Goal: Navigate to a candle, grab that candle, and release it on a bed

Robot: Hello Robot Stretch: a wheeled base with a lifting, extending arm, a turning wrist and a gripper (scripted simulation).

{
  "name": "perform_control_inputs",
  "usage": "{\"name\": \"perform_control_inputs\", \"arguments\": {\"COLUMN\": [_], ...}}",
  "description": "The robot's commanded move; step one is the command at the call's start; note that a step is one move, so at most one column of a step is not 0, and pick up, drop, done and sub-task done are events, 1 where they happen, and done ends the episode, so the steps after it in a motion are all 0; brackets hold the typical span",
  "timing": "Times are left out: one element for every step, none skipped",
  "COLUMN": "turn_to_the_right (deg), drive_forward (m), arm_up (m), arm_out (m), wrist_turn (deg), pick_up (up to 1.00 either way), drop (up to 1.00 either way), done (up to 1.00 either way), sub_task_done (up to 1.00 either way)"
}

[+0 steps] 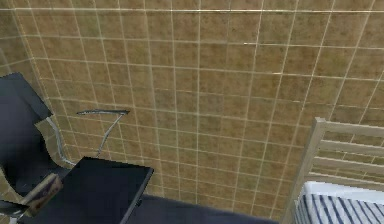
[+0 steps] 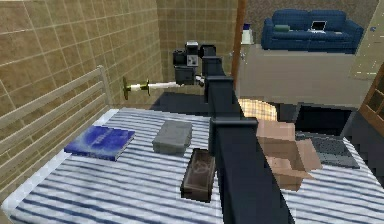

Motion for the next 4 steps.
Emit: {"name": "perform_control_inputs", "arguments": {"turn_to_the_right": [0.0, 0.0, 0.0, 0.0], "drive_forward": [0.0, 0.0, 0.0, 0.0], "arm_up": [0.0, 0.0, 0.0, 0.0], "arm_out": [0.0, 0.0, 0.0, 0.0], "wrist_turn": [-45.0, -45.0, -45.0, -3.0], "pick_up": [0.0, 0.0, 0.0, 0.0], "drop": [0.0, 0.0, 0.0, 0.0], "done": [0.0, 0.0, 0.0, 0.0], "sub_task_done": [0.0, 0.0, 0.0, 0.0]}}
